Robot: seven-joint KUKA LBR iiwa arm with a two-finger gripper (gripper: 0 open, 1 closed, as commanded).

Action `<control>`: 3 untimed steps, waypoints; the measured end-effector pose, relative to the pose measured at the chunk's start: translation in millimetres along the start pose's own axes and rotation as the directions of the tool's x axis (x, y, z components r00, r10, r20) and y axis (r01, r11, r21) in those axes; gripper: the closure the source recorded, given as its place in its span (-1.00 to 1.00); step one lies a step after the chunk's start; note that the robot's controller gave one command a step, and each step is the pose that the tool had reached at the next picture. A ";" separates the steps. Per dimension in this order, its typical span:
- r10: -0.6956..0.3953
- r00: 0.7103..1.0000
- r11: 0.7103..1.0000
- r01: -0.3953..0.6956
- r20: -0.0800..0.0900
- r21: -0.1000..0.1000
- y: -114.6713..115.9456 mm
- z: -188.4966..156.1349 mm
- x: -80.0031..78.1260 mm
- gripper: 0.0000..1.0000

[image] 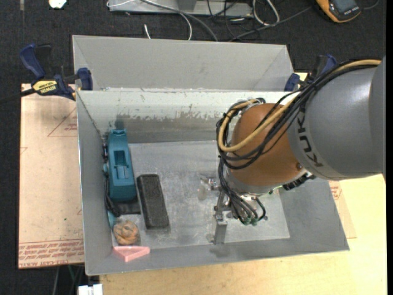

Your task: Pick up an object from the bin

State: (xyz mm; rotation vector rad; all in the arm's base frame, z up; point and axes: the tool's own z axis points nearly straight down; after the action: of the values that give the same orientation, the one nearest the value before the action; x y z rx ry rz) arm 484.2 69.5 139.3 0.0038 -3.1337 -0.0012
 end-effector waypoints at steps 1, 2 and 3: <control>0.003 1.000 1.000 -0.003 0.007 -0.001 -0.3 -3.5 -2.0 -1.00; -0.116 0.993 0.993 0.116 0.009 0.000 -67.5 64.8 -19.8 -1.00; -0.316 0.949 0.949 0.316 0.012 -0.001 -85.5 4.5 -4.4 -1.00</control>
Offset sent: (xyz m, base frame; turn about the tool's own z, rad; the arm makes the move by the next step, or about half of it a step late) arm 0.0193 -0.0722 -0.0693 -0.1208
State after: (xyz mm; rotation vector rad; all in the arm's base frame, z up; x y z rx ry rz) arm 488.8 -15.9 134.7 0.5072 -3.1045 -0.0072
